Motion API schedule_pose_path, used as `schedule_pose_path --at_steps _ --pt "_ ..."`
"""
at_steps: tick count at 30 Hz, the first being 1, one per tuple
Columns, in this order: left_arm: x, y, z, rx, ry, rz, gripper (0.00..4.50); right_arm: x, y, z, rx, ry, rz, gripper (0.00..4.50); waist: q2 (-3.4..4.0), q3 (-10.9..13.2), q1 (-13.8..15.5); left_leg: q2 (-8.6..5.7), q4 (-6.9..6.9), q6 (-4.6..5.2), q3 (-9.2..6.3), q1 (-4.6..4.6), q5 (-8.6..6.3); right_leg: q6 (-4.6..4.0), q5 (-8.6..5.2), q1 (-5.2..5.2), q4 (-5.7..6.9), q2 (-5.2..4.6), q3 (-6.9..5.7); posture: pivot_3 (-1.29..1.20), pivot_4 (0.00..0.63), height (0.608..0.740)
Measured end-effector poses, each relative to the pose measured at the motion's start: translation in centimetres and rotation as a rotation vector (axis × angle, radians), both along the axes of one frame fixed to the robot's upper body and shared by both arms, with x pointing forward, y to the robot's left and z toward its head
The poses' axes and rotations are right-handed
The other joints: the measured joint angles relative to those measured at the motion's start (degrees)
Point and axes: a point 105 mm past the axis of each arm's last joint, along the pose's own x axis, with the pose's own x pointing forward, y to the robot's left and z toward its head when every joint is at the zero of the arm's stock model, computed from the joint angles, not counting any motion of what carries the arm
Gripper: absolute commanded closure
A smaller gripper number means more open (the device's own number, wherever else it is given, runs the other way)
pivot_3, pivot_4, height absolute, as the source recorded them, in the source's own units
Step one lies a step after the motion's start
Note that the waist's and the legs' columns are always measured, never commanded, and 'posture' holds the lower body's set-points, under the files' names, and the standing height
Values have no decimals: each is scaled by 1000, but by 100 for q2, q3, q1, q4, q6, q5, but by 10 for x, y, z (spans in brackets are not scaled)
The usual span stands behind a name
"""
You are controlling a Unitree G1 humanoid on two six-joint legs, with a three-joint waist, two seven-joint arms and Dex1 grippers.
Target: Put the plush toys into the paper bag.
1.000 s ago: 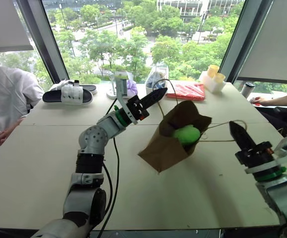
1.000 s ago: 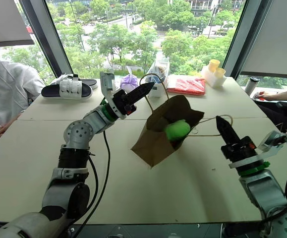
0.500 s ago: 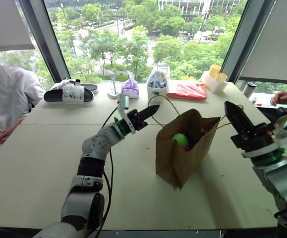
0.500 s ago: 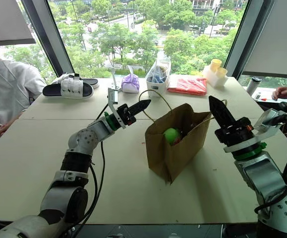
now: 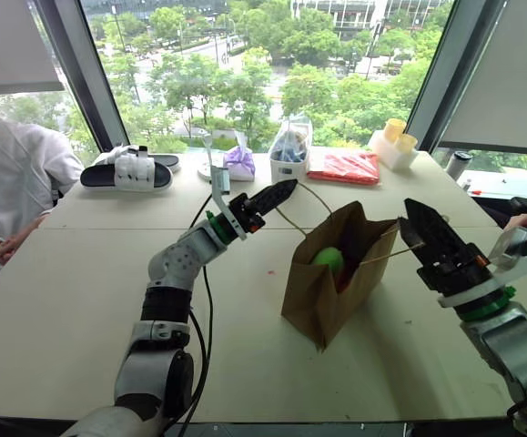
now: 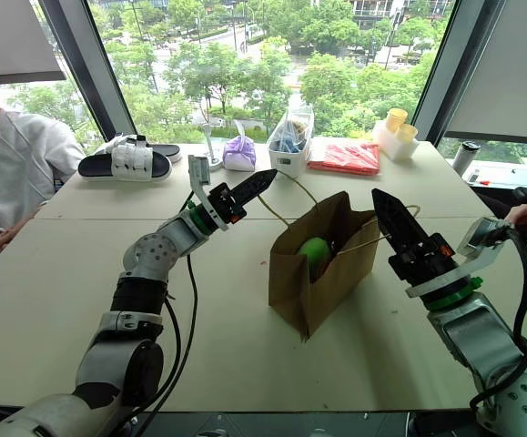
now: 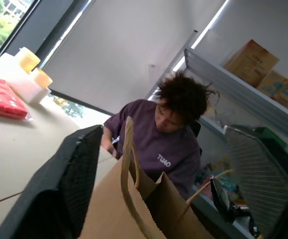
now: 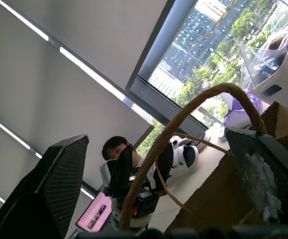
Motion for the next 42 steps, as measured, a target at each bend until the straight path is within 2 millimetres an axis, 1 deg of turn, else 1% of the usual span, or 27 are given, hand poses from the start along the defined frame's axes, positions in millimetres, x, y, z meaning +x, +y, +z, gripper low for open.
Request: schedule_pose_path --at_steps 2,5,7,10,13,15,17,19,20,21,22,23,25,27,33,36,39,42 --pt "-3 1 2 5 0 -15 22 -9 5 -7 -54 22 19 0 -1 0 6 1 -3 0 -2 -1 0 1 -1 -1 -1 0 -1 0 150 740" --pt "-13 11 4 16 -16 -43 22 -26 9 -17 -107 63 49 0 0 0 -14 3 -5 3 -1 1 -2 2 -1 -1 -2 0 1 0 150 740" --pt "-21 18 -1 22 -3 -63 22 -34 6 -20 -124 72 42 0 0 0 -31 5 -4 3 -3 5 -2 2 -1 2 -2 0 4 0 150 740" --pt "-33 26 -11 39 30 -87 22 -40 5 -20 -141 73 43 0 0 0 -28 8 -2 3 -2 6 -2 1 -1 5 -2 0 4 0 150 740" --pt "-47 38 -20 87 40 -90 22 -46 5 -28 -159 102 45 0 0 0 -2 9 -2 3 -2 6 -2 -1 -2 6 -3 0 3 0 150 740" --pt "-54 47 -28 131 49 -73 0 -50 4 -37 -172 141 47 542 0 0 5 9 -3 3 -4 3 -2 -1 -2 5 -6 -1 3 0 150 740" --pt "-66 56 -44 204 71 -74 0 -52 4 -47 -213 176 43 1347 3 -2 -3 9 -6 4 -5 7 -3 -2 -2 5 -9 -3 9 0 150 740" --pt "-82 65 -68 329 87 -86 0 -53 5 -62 -260 223 49 2437 -1 -3 -15 12 -10 4 -2 6 -3 -20 -11 2 -16 -1 9 0 150 740" --pt "-91 66 -82 400 101 -107 0 -53 6 -69 -281 241 52 2873 3 -4 -18 12 -12 3 -2 7 -3 -22 -11 3 -19 -2 10 0 150 740" --pt "-100 64 -96 453 112 -137 0 -52 8 -76 -301 259 59 3534 7 -3 2 12 -11 3 -1 5 -3 -27 -12 5 -27 -4 12 0 150 740" --pt "-105 59 -103 465 113 -162 0 -51 11 -81 -314 269 75 4067 9 -1 27 15 -9 3 -2 -2 -3 -37 -8 10 -46 -4 9 0 150 740" --pt "-106 53 -104 465 99 -171 0 -51 15 -83 -327 269 100 4466 10 0 69 18 -5 4 -6 -8 -1 -43 -5 16 -57 -5 1 0 150 740" --pt "-102 44 -99 485 29 -164 0 -50 24 -84 -363 261 153 4466 9 0 148 20 1 6 -1 -6 -1 -51 1 24 -70 -7 2 0 150 740" --pt "-99 37 -92 522 -63 -149 0 -50 28 -85 -380 257 180 4466 6 -2 169 20 0 7 5 -6 0 -51 1 26 -76 -8 3 0 150 740" --pt "-93 18 -89 573 -205 -130 0 -40 29 -85 -393 250 187 4466 7 -2 154 13 -10 16 9 -9 -6 -47 3 12 -74 -10 5 0 150 740" --pt "-95 4 -85 577 -273 -165 0 -33 29 -86 -404 246 179 4466 6 -2 158 12 -10 16 16 -9 -6 -47 3 14 -74 -10 3 0 150 740" --pt "-97 -12 -80 559 -321 -206 0 -29 34 -84 -402 236 184 4466 6 -2 158 11 -7 17 17 -9 -6 -47 3 17 -75 -10 3 0 150 740" --pt "-102 -20 -82 567 -341 -245 0 -28 37 -86 -396 242 190 4466 6 -2 149 12 -9 17 17 -8 -6 -45 4 16 -73 -7 2 0 150 740"
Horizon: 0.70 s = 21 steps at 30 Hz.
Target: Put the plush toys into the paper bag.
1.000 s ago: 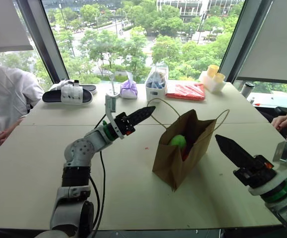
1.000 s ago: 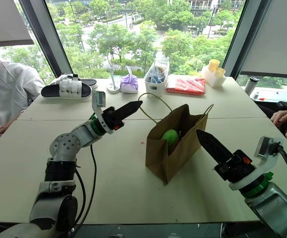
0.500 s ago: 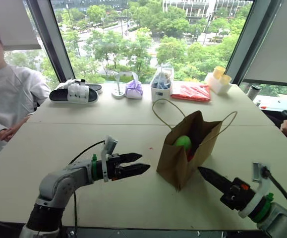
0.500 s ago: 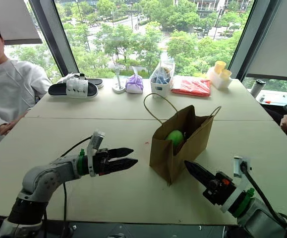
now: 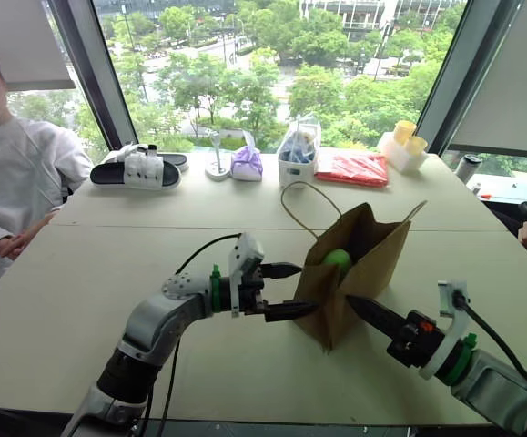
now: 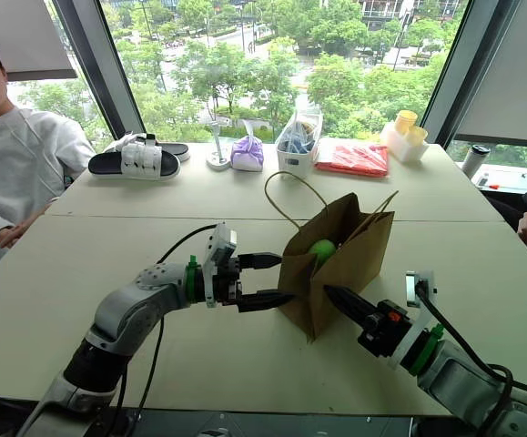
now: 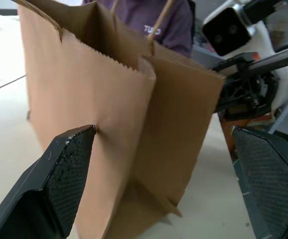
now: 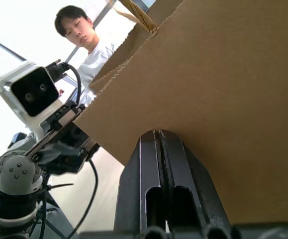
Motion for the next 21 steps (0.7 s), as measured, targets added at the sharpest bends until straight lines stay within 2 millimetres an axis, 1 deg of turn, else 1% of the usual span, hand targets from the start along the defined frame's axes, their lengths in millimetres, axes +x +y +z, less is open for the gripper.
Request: schedule_pose_path --at_steps 3,6,12,14,15,18,20,21 --pt "-3 -6 -1 -5 3 -18 0 1 4 -2 11 10 3 4466 0 0 -2 1 1 0 -1 0 0 10 5 -1 2 1 0 0 150 740" --pt "-3 -14 0 8 -17 -26 0 3 8 0 17 -3 6 4466 0 0 3 -1 3 0 0 2 0 15 8 3 2 1 0 0 150 740" --pt "-3 -29 -10 53 -43 -23 0 5 11 -1 17 -2 10 4466 0 0 7 -3 3 0 -1 1 0 18 9 3 2 1 0 0 150 740" --pt "0 -32 -12 60 -55 -11 547 5 11 -1 19 -3 8 4500 0 0 7 -2 3 0 -1 1 0 18 9 2 2 2 -1 0 150 740" --pt "2 -34 -13 66 -64 -3 913 5 11 -1 20 -4 8 4500 0 0 7 -3 4 1 -1 1 0 18 9 3 2 2 -1 0 150 740" --pt "8 -37 -14 76 -82 17 2369 5 11 0 30 -5 8 4500 0 0 6 -3 5 1 -1 2 1 19 10 4 2 2 -1 0 150 740" --pt "9 -38 -17 81 -74 20 3485 4 10 1 35 -6 5 4500 0 0 6 -3 3 1 -2 2 0 21 10 3 3 3 -1 0 150 740" --pt "9 -39 -18 82 -70 19 3970 4 9 1 37 -7 2 4500 0 0 7 -3 3 1 -2 1 1 21 10 3 3 3 -2 0 150 740"
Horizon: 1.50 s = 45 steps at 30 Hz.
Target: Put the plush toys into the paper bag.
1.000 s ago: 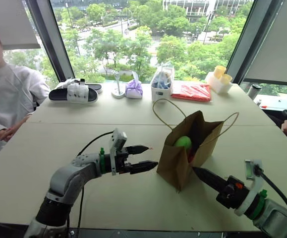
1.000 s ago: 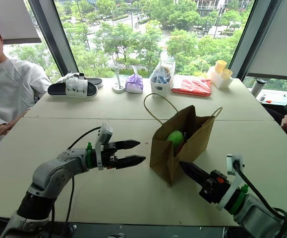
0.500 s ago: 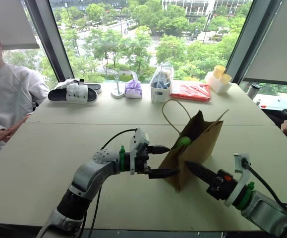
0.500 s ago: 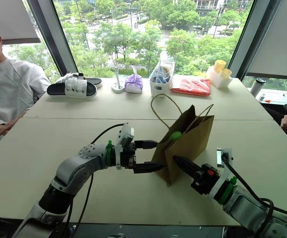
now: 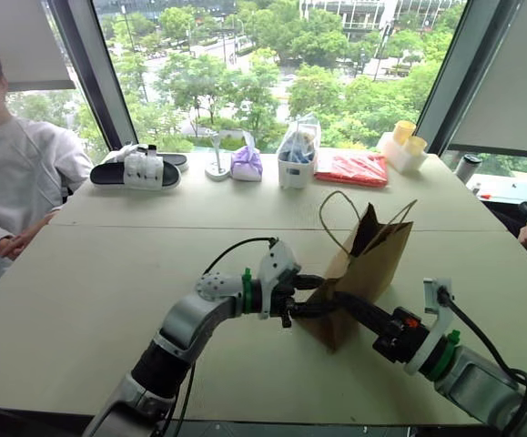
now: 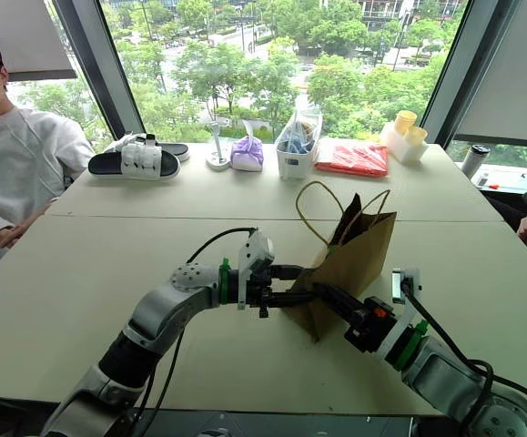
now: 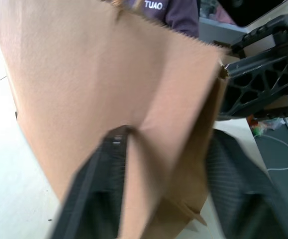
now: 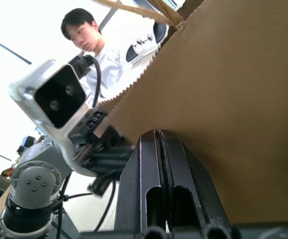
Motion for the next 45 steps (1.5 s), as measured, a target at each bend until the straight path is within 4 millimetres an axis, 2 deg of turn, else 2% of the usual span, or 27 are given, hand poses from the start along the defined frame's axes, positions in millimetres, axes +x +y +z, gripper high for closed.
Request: schedule_pose_path --at_steps 1,2,11,15,20,24,26,28,31,33,36,43,44,45 --pt "0 -1 0 -3 0 -1 4434 0 0 1 4 -2 -2 4500 0 0 -1 0 0 0 0 0 0 0 0 0 0 0 0 0 150 740" --pt "1 -3 -1 -3 -1 -1 4475 0 -1 2 13 -4 -3 4500 0 0 0 0 0 0 0 0 0 1 0 0 0 0 0 0 150 740" --pt "8 -9 1 -1 -30 24 4475 -3 -5 2 46 -1 -28 4500 0 0 0 0 1 0 0 1 0 1 1 1 2 1 0 0 150 740" --pt "18 -4 10 -33 -77 30 4475 -16 -14 7 76 -18 -37 4500 0 0 9 -1 1 0 -1 0 0 3 0 1 2 1 -2 0 150 740" --pt "14 -2 41 -80 -210 -133 4475 -37 -25 -23 71 99 -42 4500 0 0 -4 -2 2 0 4 1 0 4 -1 3 1 1 -3 0 150 740" --pt "12 2 47 -52 -267 -273 4475 -45 -33 -39 69 150 -62 4500 3 -2 -24 2 2 1 9 7 0 3 -1 3 4 5 -3 0 150 740" --pt "20 8 45 -19 -289 -311 4475 -48 -37 -44 63 161 -75 4500 3 -2 -16 2 3 1 7 7 0 4 -1 3 5 6 -3 0 150 740" --pt "36 14 40 25 -309 -298 4475 -50 -41 -44 65 155 -95 4500 1 -1 -3 1 6 1 7 6 0 4 -1 6 3 7 -4 0 150 740" --pt "72 32 17 162 -295 -182 4475 -52 -41 -43 70 144 -111 4500 -6 1 -16 -1 7 4 10 6 -2 8 0 3 2 7 -4 0 150 740" --pt "79 37 7 181 -284 -158 4475 -53 -40 -43 65 145 -112 4500 -10 3 -15 -1 6 6 4 4 -3 14 -3 4 5 6 -5 0 150 740" --pt "81 33 7 174 -297 -163 3672 -51 -39 -40 59 131 -111 4500 -16 6 -10 -3 6 6 0 1 -3 26 4 3 6 6 -5 0 150 740" --pt "82 35 12 149 -316 -165 341 -45 -36 -36 52 112 -105 4500 -15 5 -22 -2 8 6 -1 4 -3 26 4 3 14 6 -6 0 150 740" --pt "83 35 14 139 -321 -154 25 -43 -35 -34 52 100 -95 4500 -15 5 -30 -2 8 6 -1 5 -3 26 4 3 15 6 -5 0 150 740" --pt "84 35 17 130 -332 -140 25 -41 -33 -32 48 91 -81 4500 -15 5 -38 -2 9 6 -1 5 -3 26 4 2 17 6 -5 0 150 740"
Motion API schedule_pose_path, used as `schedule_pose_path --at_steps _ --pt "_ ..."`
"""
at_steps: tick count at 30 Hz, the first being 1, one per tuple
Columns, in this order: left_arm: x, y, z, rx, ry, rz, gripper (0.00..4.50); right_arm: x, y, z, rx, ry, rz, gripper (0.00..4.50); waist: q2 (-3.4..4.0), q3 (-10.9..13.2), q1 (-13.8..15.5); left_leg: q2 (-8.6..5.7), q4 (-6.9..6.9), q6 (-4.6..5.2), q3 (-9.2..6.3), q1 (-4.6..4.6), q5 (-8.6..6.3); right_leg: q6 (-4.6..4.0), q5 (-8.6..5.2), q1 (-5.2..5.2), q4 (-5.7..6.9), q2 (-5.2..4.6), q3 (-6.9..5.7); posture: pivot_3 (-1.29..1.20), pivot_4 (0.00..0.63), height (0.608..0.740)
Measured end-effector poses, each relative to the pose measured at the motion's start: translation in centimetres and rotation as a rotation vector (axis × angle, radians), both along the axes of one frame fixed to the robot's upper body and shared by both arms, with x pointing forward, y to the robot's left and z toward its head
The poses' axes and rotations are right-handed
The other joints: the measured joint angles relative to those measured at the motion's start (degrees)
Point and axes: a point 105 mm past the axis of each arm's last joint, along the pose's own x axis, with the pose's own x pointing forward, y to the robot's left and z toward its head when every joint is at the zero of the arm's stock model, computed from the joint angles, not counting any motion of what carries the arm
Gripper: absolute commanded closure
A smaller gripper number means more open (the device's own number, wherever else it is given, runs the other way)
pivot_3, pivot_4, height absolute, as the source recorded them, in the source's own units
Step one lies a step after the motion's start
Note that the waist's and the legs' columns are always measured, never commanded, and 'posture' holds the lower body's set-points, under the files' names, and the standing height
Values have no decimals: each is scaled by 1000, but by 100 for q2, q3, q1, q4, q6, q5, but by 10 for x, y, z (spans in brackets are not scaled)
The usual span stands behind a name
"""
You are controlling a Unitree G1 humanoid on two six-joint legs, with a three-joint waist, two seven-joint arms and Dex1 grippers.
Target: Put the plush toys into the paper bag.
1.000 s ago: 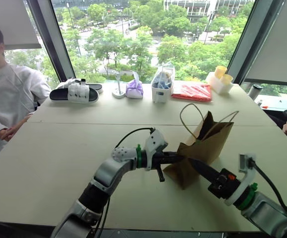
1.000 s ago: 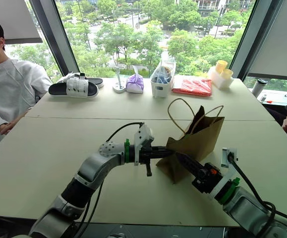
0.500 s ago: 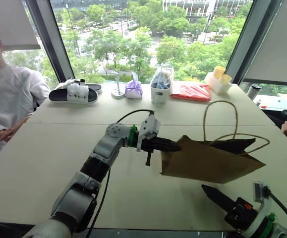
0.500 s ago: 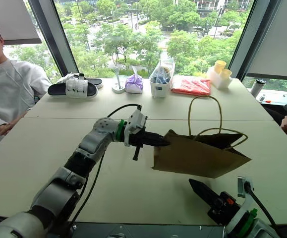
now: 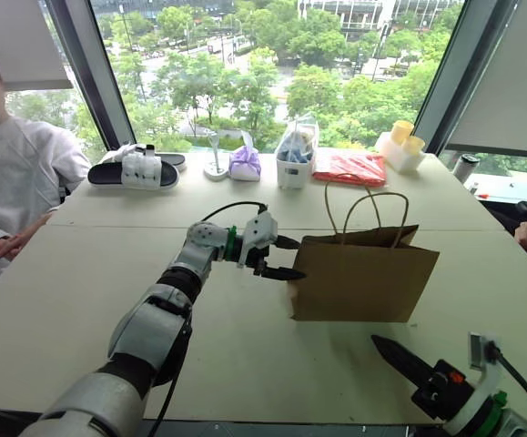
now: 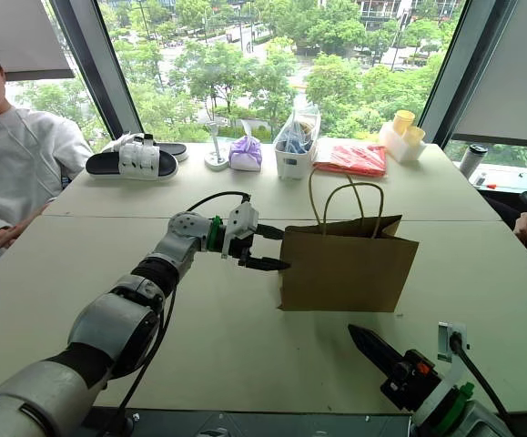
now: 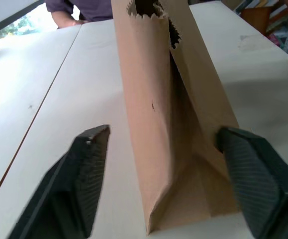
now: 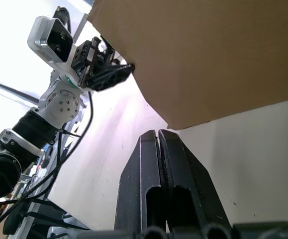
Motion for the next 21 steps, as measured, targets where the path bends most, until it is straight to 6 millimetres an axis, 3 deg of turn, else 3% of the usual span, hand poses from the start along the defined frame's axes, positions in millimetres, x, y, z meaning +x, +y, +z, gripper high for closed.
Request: schedule_pose_path --at_steps 4,7,9,12,16,19,21 --pt "6 12 13 -36 -18 54 25 5 4 5 -34 -17 41 4500 2 -1 -37 0 -3 0 -3 1 0 0 0 -1 5 0 0 0 150 740" --pt "8 44 14 -110 51 153 25 8 5 11 -71 -28 79 4500 13 -7 -160 3 -5 0 -18 6 0 0 0 -6 15 0 3 0 150 740" --pt "0 66 3 -154 151 214 25 10 6 16 -111 -43 108 4500 15 -8 -251 8 -7 0 -26 8 0 0 0 -9 24 -1 3 0 150 740" --pt "-21 90 -12 -190 310 307 25 11 6 21 -155 -56 137 4500 8 -5 -253 14 -5 -1 -33 6 0 -2 -1 -15 34 1 2 0 150 740" --pt "-50 113 -3 -252 368 429 25 8 7 25 -194 -61 189 4500 25 -15 -154 14 -4 -4 -28 12 1 -3 -2 -2 23 -11 14 0 150 740" --pt "-93 143 -29 -250 513 616 25 0 0 16 -259 1 240 4500 30 -22 -188 17 -9 0 -22 11 -2 -4 -3 1 4 -10 17 0 150 740" --pt "-116 146 -49 -228 609 684 25 -4 -2 10 -300 33 272 4500 24 -21 -116 16 -6 0 -22 5 -2 -7 -4 1 1 -10 16 0 150 740"
